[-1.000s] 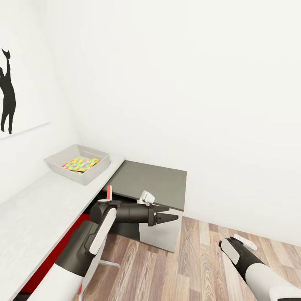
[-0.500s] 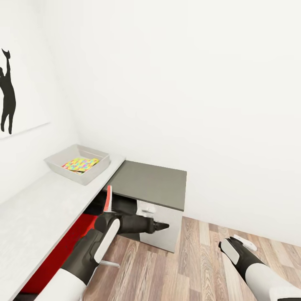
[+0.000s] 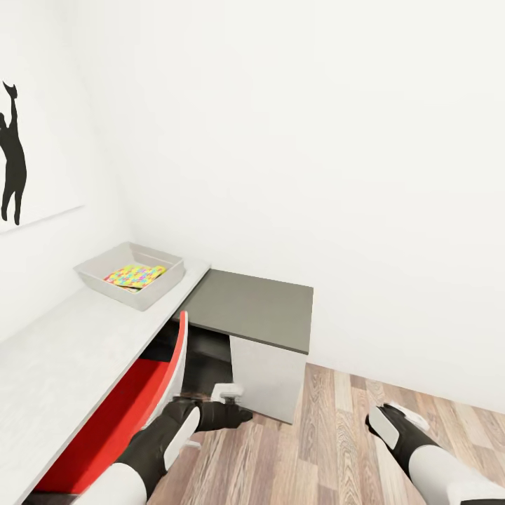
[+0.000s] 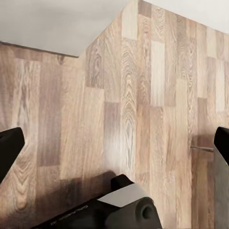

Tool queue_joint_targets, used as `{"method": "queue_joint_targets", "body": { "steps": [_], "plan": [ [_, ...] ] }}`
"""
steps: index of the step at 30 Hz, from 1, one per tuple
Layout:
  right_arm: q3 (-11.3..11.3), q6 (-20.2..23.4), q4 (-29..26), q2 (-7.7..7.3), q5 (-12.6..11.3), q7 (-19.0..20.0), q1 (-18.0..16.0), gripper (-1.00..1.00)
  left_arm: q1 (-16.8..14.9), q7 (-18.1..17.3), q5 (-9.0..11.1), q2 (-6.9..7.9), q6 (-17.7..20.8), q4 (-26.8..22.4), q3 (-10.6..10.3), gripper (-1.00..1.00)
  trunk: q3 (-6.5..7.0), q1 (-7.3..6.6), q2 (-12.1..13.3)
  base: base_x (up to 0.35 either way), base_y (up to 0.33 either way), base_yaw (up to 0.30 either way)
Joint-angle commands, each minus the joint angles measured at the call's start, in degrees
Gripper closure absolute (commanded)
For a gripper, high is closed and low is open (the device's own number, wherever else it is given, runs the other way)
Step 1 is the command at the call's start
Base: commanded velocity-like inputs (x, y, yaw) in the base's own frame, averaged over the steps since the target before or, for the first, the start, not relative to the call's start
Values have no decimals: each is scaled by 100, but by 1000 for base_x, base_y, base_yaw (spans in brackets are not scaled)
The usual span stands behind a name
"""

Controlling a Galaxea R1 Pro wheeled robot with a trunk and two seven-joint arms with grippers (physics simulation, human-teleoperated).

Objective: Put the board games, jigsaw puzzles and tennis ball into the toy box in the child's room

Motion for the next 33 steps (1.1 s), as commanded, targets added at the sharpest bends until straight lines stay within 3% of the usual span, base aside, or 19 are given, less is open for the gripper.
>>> {"method": "queue_joint_targets", "body": {
  "steps": [1, 7, 12, 15, 22, 33],
  "plan": [
    [47, 42, 17, -2, -27, -35, -3, -100, -6, 70, 14, -13, -58, 90, -2, -100, -12, 3, -13, 0, 0, 0],
    [42, 27, 244, 96, -33, -39, 48, -100, -7, 658, 5, -101, -657, 810, -25, -100, -12, 3, -13, 0, 0, 0],
    [37, -15, 314, 147, -59, -33, 209, -100, -6, 848, 3, -120, -1210, 1304, -37, -100, -12, 3, -13, -7, -81, 0],
    [37, -124, 323, 159, -68, -33, 270, -100, -6, 872, 2, -124, -1329, 1451, -70, -100, -12, 3, -13, -54, -218, 0],
    [36, -230, 336, 160, -80, -31, 315, -100, -3, 899, -11, -123, -1464, 1569, -548, -100, -12, 3, -13, -117, -256, 0],
    [38, -238, 339, 164, -76, -31, 395, -100, 17, 906, 7, -118, -1634, 1598, -652, -100, -12, 3, -13, -81, -97, 0]
  ]
}}
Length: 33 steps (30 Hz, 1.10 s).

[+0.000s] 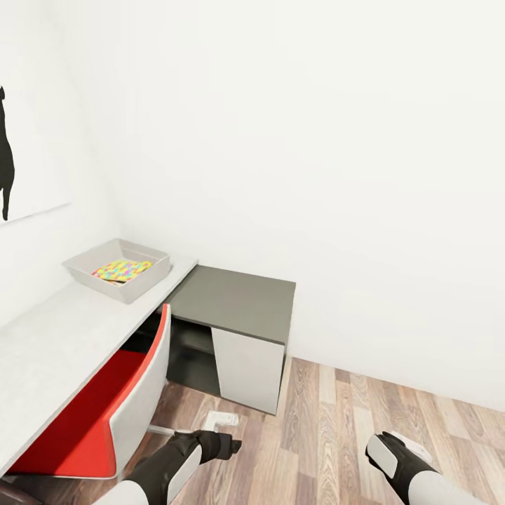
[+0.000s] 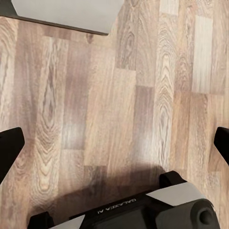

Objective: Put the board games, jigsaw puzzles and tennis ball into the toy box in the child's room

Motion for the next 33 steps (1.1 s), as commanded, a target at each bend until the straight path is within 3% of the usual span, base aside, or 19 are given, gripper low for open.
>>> {"method": "queue_joint_targets", "body": {
  "steps": [1, 10, 25, 31, 33],
  "plan": [
    [48, 52, -11, 0, -14, -33, 0, -100, -2, 0, 25, 6, 3, 8, -20, -100, -12, 3, -12, -29, 25, 0],
    [46, 42, -7, 44, 15, -34, 4, -100, 4, 1, 18, 4, -36, 178, -23, -100, -12, 3, -12, -66, 127, 0],
    [44, 26, 61, 52, 14, -33, 13, -100, 4, 29, 13, 0, -41, 211, -23, -100, -12, 3, -12, -4, 8, 0],
    [47, -132, 147, 57, 15, -33, 13, -100, 4, 546, -2, -5, -103, 526, -23, -100, -12, 3, -12, 0, 0, 0],
    [50, -174, 217, 59, 25, -33, 13, -100, 4, 765, 2, -9, -314, 691, -23, -100, -12, 3, -12, 0, 0, 0]
  ]
}}
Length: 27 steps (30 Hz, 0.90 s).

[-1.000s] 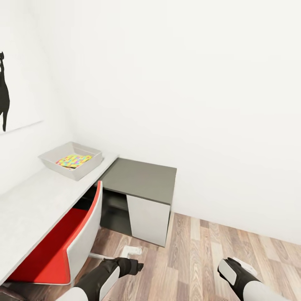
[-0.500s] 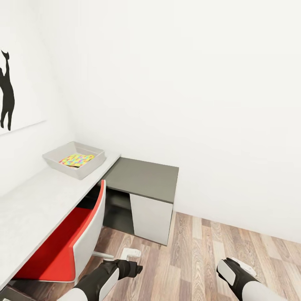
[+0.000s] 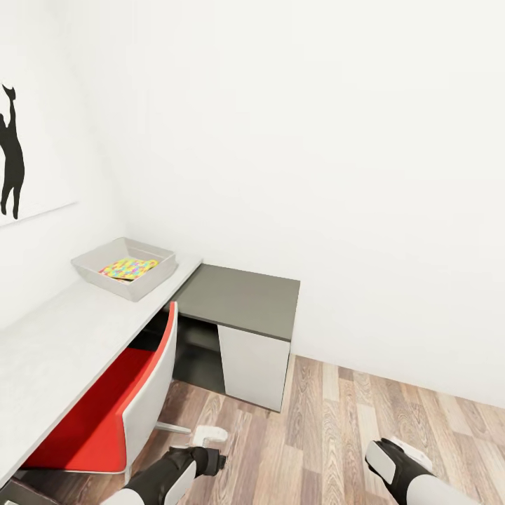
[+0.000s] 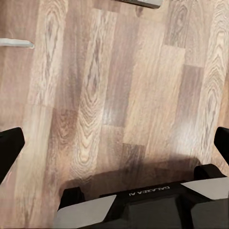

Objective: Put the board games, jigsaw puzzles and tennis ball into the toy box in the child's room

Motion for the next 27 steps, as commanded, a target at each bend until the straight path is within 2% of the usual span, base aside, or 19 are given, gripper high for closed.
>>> {"method": "queue_joint_targets", "body": {
  "steps": [1, 3, 10, 14, 17, 21, 23, 27],
  "plan": [
    [47, 49, 0, -4, -17, -32, -2, -100, -5, 72, 61, 5, -44, 43, -47, -100, -12, 3, -12, 0, 0, 0],
    [48, 34, 31, -3, -14, -32, -2, -100, -5, 148, 61, 7, -266, 269, -47, -100, -12, 3, -12, 0, 0, 0],
    [49, 20, 190, 48, 2, -32, 29, -100, 59, 201, 56, 11, -476, 676, -47, -100, -12, 3, -12, 0, 0, 0],
    [53, 12, 262, 218, 30, -32, 155, -100, 347, 216, 34, 55, -842, 777, -56, -100, -12, 3, -12, 0, 0, 0],
    [56, 10, 274, 281, 37, -32, 287, -100, 563, 221, -47, 78, -1096, 793, -61, -100, -12, 3, -12, 0, 0, 0],
    [57, 9, 279, 367, 37, -32, 430, -100, 858, 224, -356, 91, -1277, 806, -64, -100, -10, 3, -12, 0, 0, 0],
    [58, 9, 282, 418, 34, -34, 523, -100, 1031, 224, -642, 96, -1317, 810, -64, -100, -9, 3, -12, 0, 0, -52],
    [58, 5, 282, 445, 33, -39, 746, -100, 1282, 225, -980, 109, -1338, 813, -64, -100, -15, 3, -12, 0, 0, -170]
  ]
}}
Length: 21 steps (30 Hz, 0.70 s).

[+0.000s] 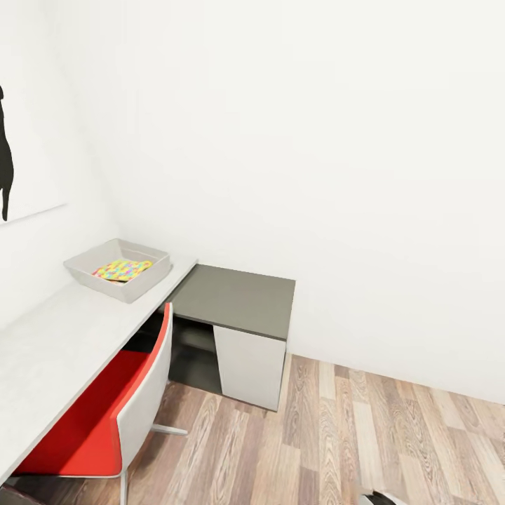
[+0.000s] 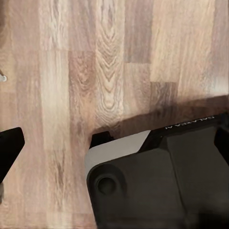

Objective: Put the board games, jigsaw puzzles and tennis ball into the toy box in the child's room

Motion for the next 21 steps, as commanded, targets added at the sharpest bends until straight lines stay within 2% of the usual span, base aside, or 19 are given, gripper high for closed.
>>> {"method": "queue_joint_targets", "body": {
  "steps": [1, 3, 7, 10, 15, 17, 18, 20, 21],
  "plan": [
    [50, 56, -14, -1, -15, -31, 79, -100, 75, 31, -8, 25, 13, -7, -50, -100, -13, 4, -11, 0, 0, -225],
    [47, 23, -14, -3, -15, -32, 230, -100, 180, 23, -60, 62, 8, 15, -49, -100, -17, 4, -11, 0, 0, -211],
    [44, -378, -10, -56, -31, -32, 656, -100, 298, 19, -104, 94, -1, 247, -43, -100, -20, 4, -11, 0, 0, -73],
    [43, -896, -3, -73, -40, -32, 1004, -100, 321, 17, -119, 102, -50, 481, -42, -100, -21, 4, -11, 0, 0, -20],
    [48, -1651, 2, -85, -24, -7, 1371, -100, 386, 22, -114, 116, -150, 620, -40, -100, -21, 4, -11, 0, 0, -6],
    [54, -1793, 3, -87, 8, 119, 1466, -100, 410, 24, -114, 122, -164, 638, -37, -100, -21, 4, -11, 0, 0, -1],
    [57, -1845, 3, -88, 56, 310, 1504, -100, 419, 27, -118, 124, -174, 645, -35, -100, -21, 4, -11, 0, 0, 0],
    [59, -1889, 5, -92, 195, 769, 1537, -100, 427, 29, -121, 134, -222, 652, -37, -100, -21, 4, -11, 0, 0, 0],
    [60, -1910, 24, -104, 334, 1161, 1550, -100, 430, 30, -122, 156, -271, 654, -39, -100, -21, 4, -11, 0, 0, 0]
  ]
}}
